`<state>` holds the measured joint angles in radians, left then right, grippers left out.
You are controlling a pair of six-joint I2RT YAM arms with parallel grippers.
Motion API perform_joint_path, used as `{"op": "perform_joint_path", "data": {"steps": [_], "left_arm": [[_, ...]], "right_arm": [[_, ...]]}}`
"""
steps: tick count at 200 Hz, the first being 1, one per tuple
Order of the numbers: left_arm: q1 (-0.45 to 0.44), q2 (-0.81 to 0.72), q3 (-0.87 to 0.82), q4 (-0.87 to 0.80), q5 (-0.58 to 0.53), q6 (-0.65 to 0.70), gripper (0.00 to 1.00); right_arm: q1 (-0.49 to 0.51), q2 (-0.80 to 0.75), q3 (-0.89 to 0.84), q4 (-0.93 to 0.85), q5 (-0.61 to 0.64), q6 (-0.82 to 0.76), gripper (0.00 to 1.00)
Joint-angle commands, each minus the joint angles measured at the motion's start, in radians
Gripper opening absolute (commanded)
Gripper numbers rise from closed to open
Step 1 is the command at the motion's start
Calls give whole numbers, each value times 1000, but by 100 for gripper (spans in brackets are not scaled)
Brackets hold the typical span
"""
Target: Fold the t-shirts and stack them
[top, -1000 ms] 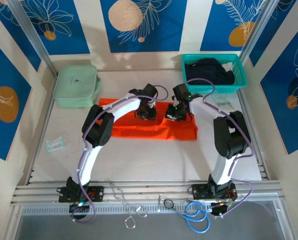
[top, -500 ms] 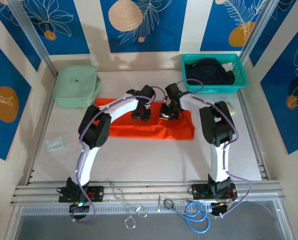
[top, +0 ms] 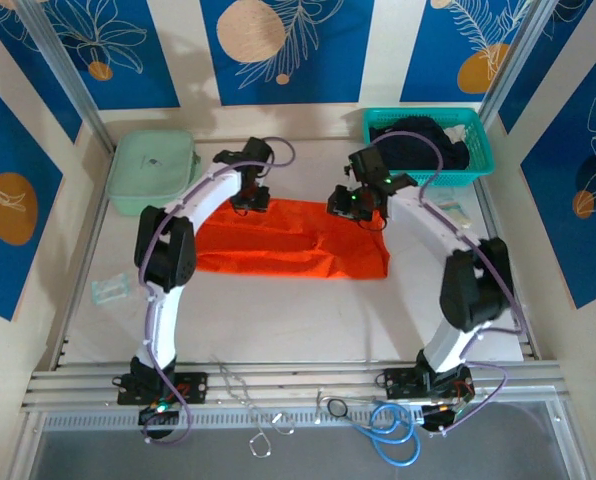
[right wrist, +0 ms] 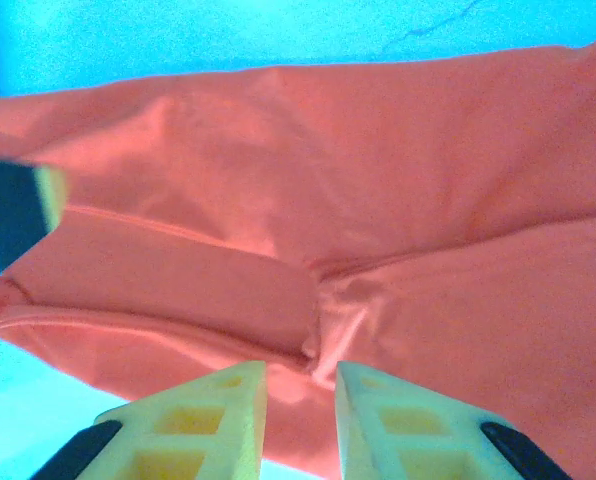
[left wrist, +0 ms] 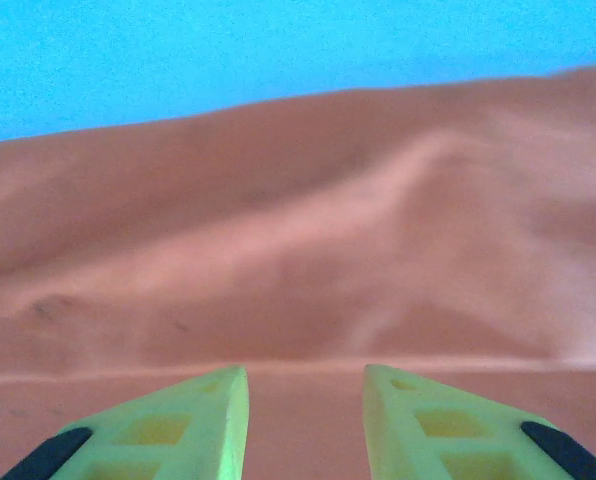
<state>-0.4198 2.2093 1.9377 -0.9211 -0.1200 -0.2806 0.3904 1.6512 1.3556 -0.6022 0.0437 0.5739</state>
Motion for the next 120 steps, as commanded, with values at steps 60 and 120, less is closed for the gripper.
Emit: {"op": "perform_joint_path", "data": {"steps": [60,120], "left_arm": [[86,167,59,6,-8,23,34],[85,28,-214,73,32,-20,32]], "right_arm": [[18,-25,-263,-66,86,122,22],[-24,197,-144,-54,103,66,20]]}}
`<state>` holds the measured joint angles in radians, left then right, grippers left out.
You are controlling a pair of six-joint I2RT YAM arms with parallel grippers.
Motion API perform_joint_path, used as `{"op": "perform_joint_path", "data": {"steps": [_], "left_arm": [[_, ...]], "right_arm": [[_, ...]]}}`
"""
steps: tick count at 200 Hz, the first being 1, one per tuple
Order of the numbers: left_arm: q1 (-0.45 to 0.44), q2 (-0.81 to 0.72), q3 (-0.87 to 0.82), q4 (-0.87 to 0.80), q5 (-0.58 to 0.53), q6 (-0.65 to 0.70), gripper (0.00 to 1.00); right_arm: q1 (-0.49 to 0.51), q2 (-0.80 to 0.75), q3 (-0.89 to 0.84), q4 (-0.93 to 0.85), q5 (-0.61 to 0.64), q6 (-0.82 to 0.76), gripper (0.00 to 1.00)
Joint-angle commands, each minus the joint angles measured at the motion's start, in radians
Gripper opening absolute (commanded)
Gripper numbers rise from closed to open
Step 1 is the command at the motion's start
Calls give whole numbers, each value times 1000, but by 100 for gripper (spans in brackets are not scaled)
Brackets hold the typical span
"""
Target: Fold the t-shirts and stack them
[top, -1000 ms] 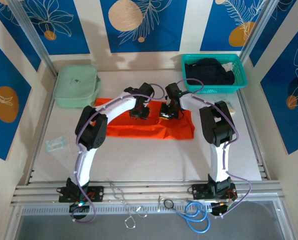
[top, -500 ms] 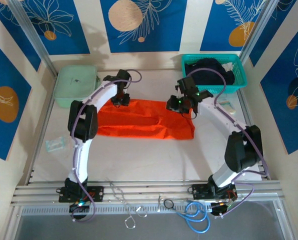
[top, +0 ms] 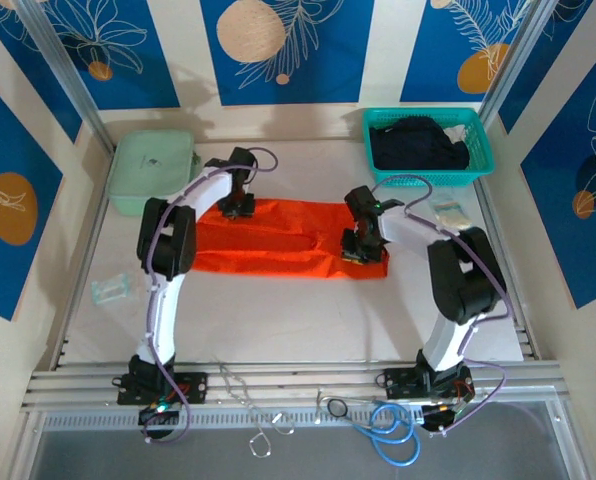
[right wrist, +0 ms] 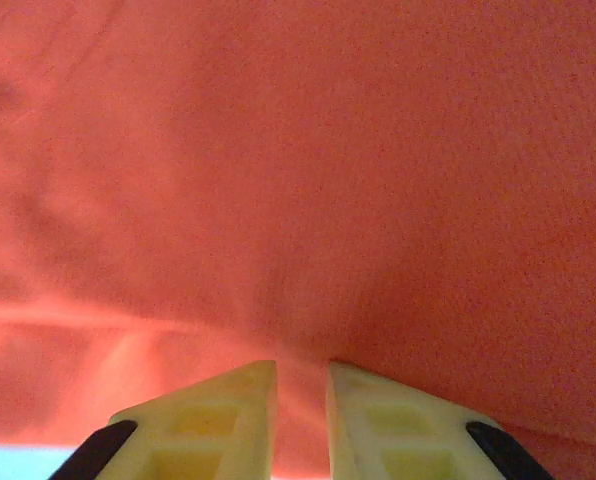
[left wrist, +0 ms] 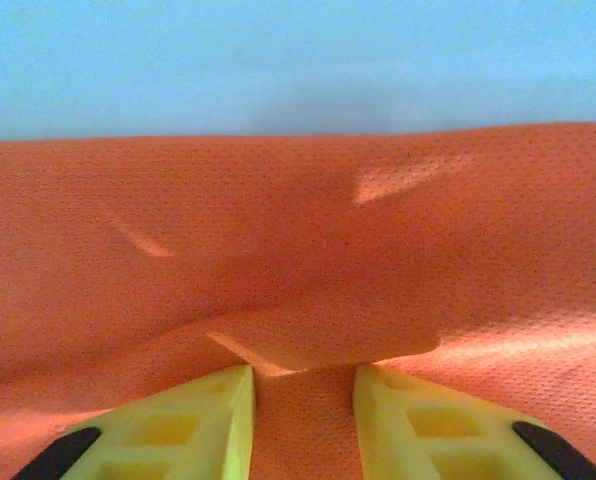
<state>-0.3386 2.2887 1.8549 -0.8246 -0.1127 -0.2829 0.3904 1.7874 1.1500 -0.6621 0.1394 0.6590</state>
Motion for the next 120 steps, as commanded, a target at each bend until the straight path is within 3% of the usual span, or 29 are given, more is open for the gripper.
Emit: {"op": "perform_joint_path", "data": {"steps": [1,52,120], "left_arm": [[3,-55,-138,-22,26,-18,32],[-14,-276,-472,75,151,-95,32],[-100,-463,-819,226,343,-272,33]], "right_arm": [[-25,64,64,7,7,-21,20],[-64,285,296,-22,-59,-105,19],[-88,647,882,-158,-160,-195,19]]}}
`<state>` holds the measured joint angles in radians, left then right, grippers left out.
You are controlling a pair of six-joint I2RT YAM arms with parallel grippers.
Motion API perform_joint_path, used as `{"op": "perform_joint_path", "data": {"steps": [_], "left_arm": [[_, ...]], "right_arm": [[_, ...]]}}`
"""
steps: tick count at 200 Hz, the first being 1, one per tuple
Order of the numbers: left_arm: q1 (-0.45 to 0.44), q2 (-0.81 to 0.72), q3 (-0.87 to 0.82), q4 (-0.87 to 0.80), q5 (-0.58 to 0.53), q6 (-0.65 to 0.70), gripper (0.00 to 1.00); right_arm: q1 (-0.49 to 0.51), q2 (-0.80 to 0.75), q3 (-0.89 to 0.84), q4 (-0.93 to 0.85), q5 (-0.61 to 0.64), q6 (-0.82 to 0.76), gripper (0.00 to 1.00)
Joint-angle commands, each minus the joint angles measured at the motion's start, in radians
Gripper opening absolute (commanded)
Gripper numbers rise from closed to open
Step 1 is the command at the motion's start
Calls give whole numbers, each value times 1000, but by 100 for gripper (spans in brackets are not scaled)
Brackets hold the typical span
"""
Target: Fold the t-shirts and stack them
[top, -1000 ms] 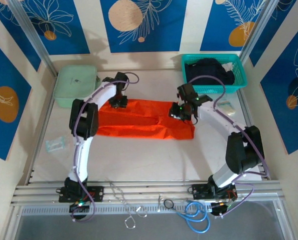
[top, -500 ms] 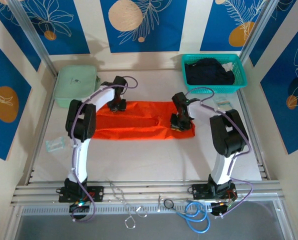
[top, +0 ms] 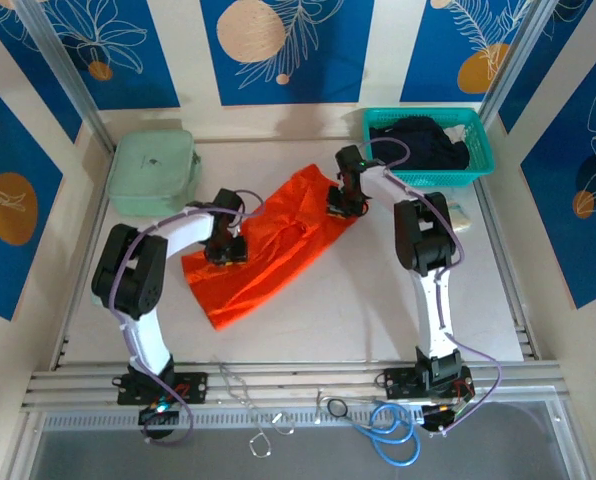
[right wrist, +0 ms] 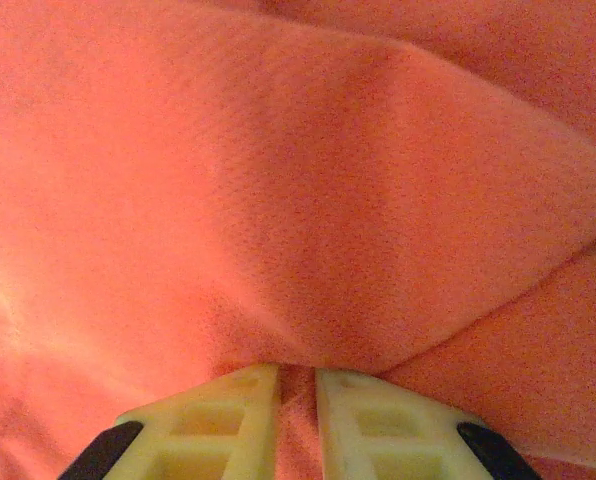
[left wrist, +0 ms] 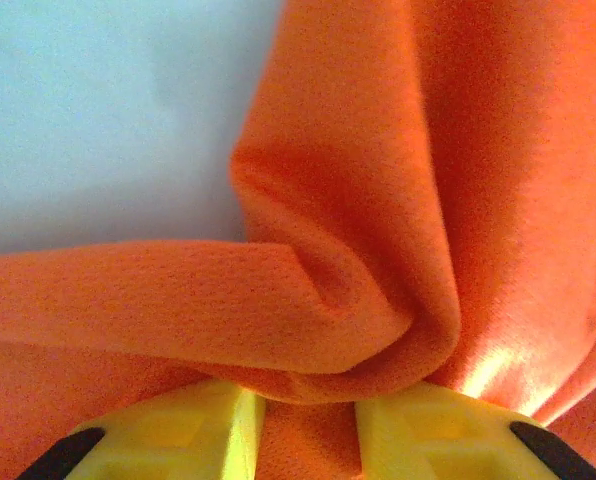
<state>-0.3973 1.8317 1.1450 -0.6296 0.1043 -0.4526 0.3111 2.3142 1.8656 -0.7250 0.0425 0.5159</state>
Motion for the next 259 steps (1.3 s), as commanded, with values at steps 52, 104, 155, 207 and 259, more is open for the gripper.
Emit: {"op": "perform_joint_path", "data": {"steps": [52,104,155,207,259], "left_arm": [[-147,-86,-175,163,226,-287,34],[-204,-229,-24,32,210,-282,44],[-199,-388,105,-224,29,-197,58],[-182,-393,-166,-83,51,-227,49],[-188,-423,-400,22,86,-295,38]], "right_arm": [[-15,413,677,-243,-209,-95,19],[-48,386,819,-222,-353,-76,20],[-42,-28,451,-221,-229,-131,22],[19,-502,-289,-8,-213,27,21],[126,-526,-552,131,-193,119,14]]}}
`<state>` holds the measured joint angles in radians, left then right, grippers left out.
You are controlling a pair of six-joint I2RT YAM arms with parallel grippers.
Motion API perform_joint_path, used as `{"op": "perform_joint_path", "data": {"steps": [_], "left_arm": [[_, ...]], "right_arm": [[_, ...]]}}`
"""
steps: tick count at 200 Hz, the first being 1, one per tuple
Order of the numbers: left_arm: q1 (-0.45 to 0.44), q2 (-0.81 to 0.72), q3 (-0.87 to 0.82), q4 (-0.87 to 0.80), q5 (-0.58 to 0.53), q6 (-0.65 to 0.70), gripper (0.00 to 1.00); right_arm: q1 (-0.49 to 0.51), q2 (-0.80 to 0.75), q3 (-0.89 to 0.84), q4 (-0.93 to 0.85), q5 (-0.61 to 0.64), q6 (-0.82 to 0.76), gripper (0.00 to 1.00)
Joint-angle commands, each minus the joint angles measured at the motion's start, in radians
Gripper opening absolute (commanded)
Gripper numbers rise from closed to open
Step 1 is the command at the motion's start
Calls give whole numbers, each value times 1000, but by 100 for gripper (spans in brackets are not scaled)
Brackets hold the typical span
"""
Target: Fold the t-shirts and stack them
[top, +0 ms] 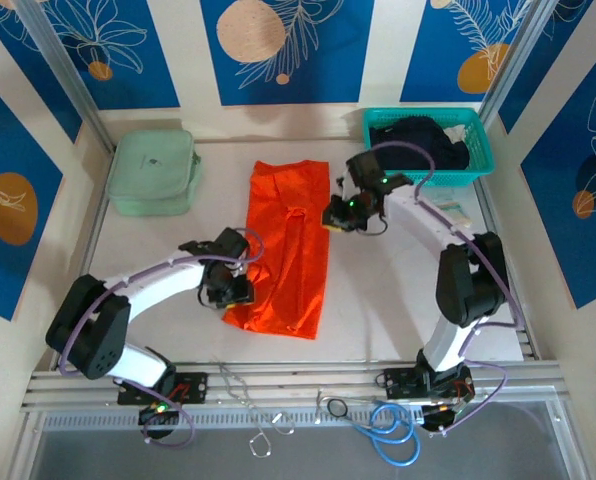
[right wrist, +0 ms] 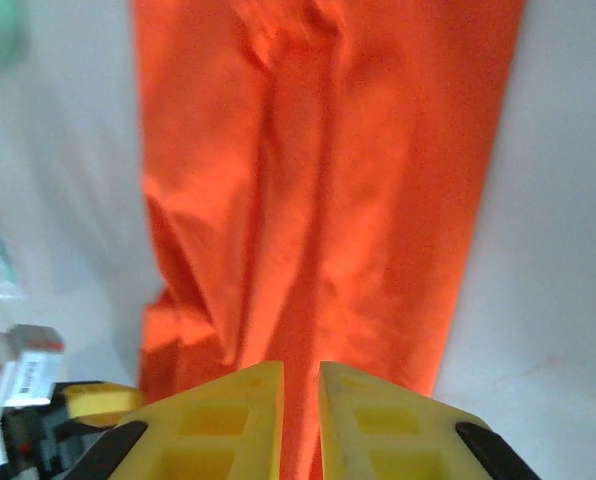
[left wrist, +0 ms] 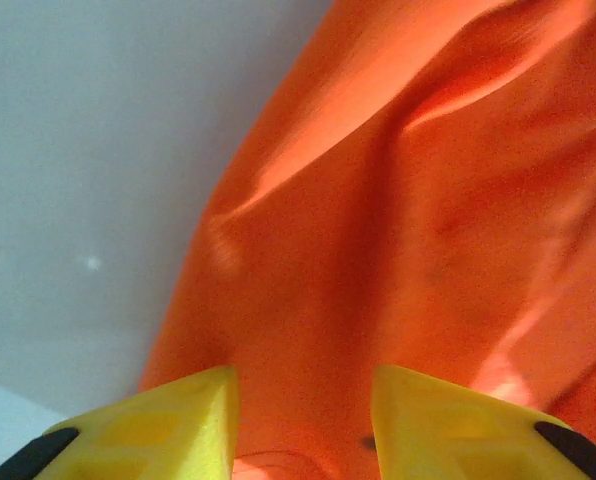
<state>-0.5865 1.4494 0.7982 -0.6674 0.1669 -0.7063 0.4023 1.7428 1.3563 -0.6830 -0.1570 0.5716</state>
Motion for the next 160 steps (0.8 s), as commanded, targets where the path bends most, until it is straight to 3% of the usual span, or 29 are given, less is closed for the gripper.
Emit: {"op": "perform_joint_path", "data": {"steps": [1,97,160], "left_arm": [[1,-43,-56,61,24,-43,38],[-53,-267,-294,141,8,-283,38],[-123,-218,-303,275,6,-385,39]], "right_arm": [[36,50,-42,91,8,63,14],[39,434,202,34,119,14,9],[-17,512,373,-69,149,-112,9]]}}
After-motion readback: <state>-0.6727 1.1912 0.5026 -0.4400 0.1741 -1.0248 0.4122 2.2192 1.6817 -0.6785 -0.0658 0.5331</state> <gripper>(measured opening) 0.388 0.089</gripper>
